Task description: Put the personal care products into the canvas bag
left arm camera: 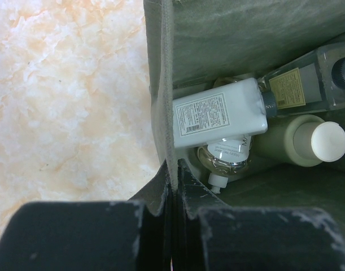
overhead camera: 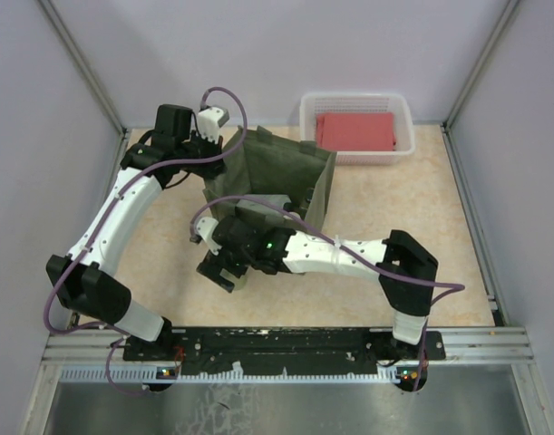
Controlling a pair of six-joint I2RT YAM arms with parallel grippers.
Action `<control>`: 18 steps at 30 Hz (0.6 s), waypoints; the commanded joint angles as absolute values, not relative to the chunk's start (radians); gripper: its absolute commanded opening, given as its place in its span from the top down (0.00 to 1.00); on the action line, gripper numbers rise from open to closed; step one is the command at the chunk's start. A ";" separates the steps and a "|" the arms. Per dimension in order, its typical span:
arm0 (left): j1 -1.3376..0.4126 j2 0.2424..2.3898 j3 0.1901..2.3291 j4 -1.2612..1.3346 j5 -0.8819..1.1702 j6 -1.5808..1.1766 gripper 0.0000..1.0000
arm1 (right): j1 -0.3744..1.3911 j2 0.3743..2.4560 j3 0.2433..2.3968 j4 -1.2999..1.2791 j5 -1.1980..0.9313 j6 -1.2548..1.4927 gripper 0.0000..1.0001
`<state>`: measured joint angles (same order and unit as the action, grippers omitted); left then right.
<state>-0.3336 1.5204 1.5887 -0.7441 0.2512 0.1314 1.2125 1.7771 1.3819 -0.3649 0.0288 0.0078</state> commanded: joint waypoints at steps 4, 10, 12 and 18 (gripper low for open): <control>-0.324 1.485 1.585 -0.650 0.262 0.150 1.00 | 1.213 1.815 1.399 -0.295 0.045 0.012 0.03; -0.323 1.486 1.583 -0.649 0.259 0.149 1.00 | 1.213 1.843 1.393 -0.292 0.060 0.009 0.09; -0.322 1.486 1.582 -0.649 0.259 0.147 1.00 | 1.213 1.846 1.389 -0.297 0.067 0.009 0.12; -0.321 1.486 1.574 -0.644 0.263 0.144 1.00 | 1.213 1.824 1.370 -0.292 0.076 0.012 0.60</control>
<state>-0.3294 1.5200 1.5776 -0.7307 0.2520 0.1314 1.2121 1.8378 1.3808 -0.3237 0.0673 0.0082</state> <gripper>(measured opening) 0.040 0.629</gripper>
